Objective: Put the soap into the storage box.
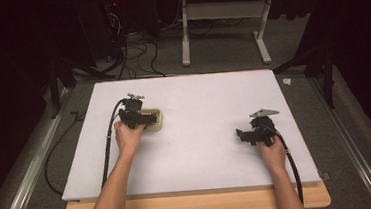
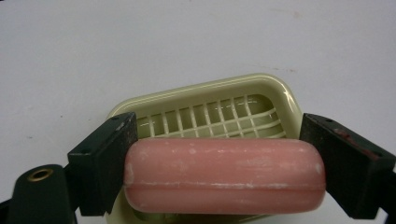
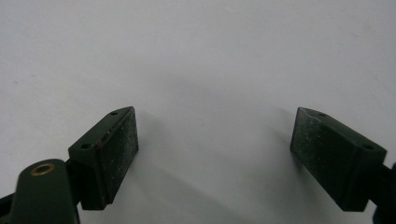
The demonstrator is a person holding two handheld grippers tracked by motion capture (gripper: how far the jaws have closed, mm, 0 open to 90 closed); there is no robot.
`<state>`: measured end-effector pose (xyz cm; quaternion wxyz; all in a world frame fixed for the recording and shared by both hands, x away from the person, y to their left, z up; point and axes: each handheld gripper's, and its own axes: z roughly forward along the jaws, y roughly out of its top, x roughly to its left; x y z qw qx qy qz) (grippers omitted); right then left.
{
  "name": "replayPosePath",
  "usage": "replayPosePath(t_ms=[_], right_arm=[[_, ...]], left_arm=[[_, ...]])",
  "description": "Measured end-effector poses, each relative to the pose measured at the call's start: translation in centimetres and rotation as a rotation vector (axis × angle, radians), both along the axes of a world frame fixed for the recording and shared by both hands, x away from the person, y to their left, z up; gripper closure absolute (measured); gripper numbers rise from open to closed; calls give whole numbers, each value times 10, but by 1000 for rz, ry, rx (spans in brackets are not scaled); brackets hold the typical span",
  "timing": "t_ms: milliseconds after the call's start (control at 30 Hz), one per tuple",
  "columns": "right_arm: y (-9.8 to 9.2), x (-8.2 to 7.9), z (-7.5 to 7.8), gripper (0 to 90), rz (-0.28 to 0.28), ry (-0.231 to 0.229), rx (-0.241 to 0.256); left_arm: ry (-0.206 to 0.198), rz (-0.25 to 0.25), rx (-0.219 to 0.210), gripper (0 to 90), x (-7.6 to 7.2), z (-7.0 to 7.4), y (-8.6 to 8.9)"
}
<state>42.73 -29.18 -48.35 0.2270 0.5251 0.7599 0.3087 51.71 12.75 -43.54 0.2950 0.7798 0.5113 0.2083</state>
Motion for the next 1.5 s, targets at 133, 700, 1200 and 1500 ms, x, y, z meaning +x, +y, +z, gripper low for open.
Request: replayPosePath(t_ms=[133,700,1200,1500], right_arm=[[0,0,0,158,0,0,0],[0,0,0,158,0,0,0],[0,0,0,158,0,0,0],[0,0,0,158,0,-2,0]], left_arm=[[-1,-5,9,138,-3,0,-1],[13,12,37,132,-6,-10,0],[13,17,22,122,-2,-12,1],[6,-2,-31,67,-2,-6,5]])
